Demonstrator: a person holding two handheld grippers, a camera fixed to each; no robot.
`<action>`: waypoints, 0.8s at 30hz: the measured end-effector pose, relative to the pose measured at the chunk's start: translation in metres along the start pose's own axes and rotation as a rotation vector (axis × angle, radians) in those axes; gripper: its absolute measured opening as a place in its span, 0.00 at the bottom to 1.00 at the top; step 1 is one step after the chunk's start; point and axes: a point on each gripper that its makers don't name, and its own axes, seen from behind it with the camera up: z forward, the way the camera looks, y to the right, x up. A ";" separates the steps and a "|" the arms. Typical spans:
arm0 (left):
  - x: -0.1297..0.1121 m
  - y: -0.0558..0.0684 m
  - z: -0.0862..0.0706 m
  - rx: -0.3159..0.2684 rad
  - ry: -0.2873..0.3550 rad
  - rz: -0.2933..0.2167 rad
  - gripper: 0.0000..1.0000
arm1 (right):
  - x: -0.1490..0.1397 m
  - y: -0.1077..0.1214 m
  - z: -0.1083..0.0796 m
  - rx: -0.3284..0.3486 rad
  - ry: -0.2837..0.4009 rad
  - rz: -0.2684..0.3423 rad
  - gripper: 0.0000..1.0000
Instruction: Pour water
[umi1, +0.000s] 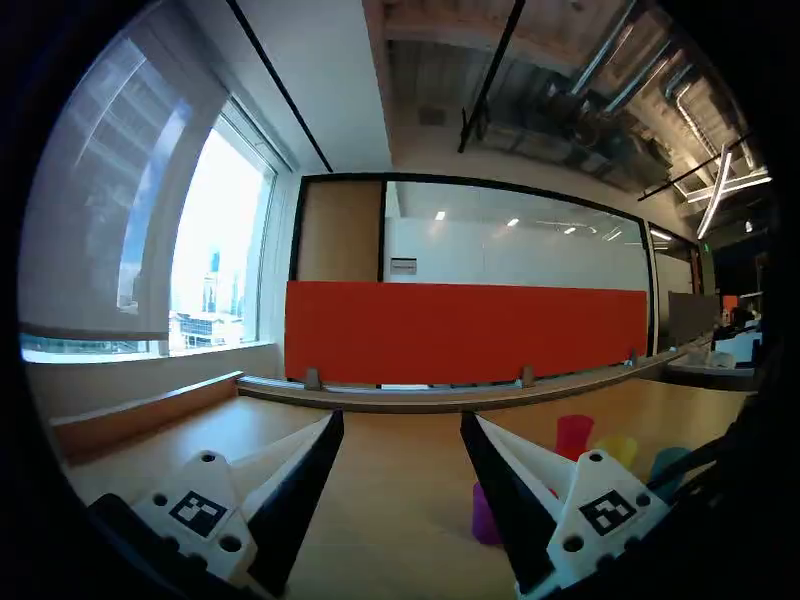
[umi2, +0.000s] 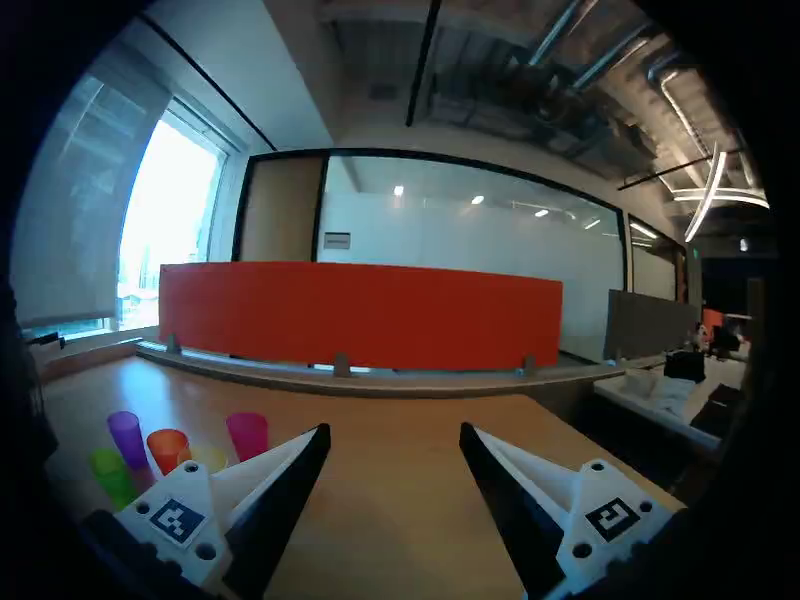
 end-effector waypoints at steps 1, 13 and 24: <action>-0.004 -0.002 0.001 0.001 -0.004 -0.005 0.86 | 0.000 0.000 0.000 -0.002 -0.001 0.000 1.00; -0.037 -0.011 0.010 0.026 -0.031 0.023 0.86 | 0.001 -0.018 0.004 0.011 -0.021 -0.028 1.00; -0.052 -0.022 0.012 0.050 -0.050 0.013 0.86 | -0.001 -0.023 0.005 0.016 -0.028 -0.036 1.00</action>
